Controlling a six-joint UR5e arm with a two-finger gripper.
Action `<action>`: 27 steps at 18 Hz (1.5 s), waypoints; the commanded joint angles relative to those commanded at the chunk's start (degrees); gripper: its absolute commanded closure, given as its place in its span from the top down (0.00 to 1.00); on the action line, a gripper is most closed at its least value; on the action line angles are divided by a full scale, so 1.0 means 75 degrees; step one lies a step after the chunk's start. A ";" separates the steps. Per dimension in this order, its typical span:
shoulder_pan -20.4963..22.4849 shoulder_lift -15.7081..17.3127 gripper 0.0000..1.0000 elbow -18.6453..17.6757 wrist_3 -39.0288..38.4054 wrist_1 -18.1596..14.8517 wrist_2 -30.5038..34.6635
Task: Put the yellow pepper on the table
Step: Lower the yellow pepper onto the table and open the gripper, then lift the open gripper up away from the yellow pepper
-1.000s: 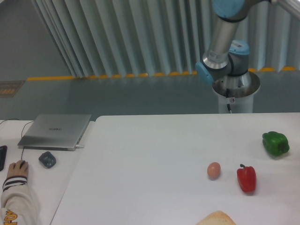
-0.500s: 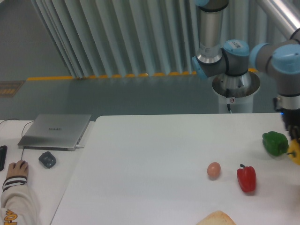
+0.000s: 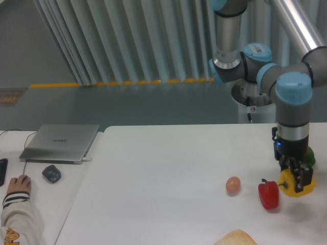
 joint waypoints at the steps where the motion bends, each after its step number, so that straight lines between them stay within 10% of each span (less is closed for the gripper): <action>1: 0.0035 -0.0047 0.53 -0.0001 0.0000 0.0000 0.0012; 6: 0.0036 -0.0199 0.70 0.0023 0.0000 0.0105 0.0187; 9: 0.0047 -0.0200 0.99 0.0023 0.0012 0.0164 0.0211; 23: 0.0234 0.0281 1.00 0.0385 -0.0550 0.0048 0.0140; 27: 0.0574 0.0362 1.00 0.0854 0.0370 -0.1367 0.0176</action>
